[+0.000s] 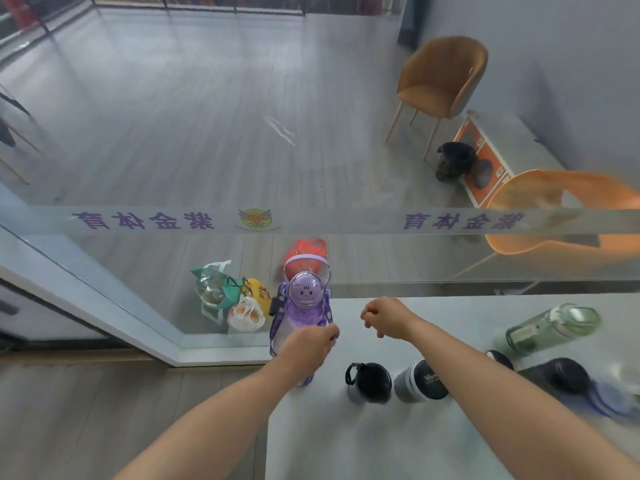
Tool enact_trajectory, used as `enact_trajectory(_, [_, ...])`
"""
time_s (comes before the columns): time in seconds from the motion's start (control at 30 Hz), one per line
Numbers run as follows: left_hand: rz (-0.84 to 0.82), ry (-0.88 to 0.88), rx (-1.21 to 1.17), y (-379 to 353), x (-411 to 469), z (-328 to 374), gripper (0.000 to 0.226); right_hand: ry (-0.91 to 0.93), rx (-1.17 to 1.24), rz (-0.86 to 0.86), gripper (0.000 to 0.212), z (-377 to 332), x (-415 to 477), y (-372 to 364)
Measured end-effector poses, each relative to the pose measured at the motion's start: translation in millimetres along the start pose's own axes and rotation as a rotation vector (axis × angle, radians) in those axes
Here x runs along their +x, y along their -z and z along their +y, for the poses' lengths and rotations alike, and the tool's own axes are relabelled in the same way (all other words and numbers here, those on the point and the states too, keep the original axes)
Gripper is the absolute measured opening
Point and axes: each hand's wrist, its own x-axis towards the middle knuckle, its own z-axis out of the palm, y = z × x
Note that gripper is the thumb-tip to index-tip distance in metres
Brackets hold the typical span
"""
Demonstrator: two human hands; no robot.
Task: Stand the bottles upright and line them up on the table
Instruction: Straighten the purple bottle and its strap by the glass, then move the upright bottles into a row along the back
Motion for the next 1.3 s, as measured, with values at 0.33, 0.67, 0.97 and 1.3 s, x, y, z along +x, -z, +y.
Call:
enact_trajectory(0.33, [-0.061,-0.221,-0.116,-31,-25,26,0.039,-0.053,-0.342,-0.112,0.074,24,-74,-56])
enact_trajectory(0.67, [0.026,-0.114,-0.128,-43,-29,36,0.042,0.049,-0.399,-0.046,0.062,31,-68,-70])
enact_trajectory(0.97, [0.143,-0.009,-0.074,-38,7,47,0.039,0.117,-0.438,-0.013,0.06,33,-30,-30])
enact_trajectory(1.3, [0.245,0.13,-0.075,-24,79,58,0.03,0.246,-0.384,0.055,0.065,52,23,25])
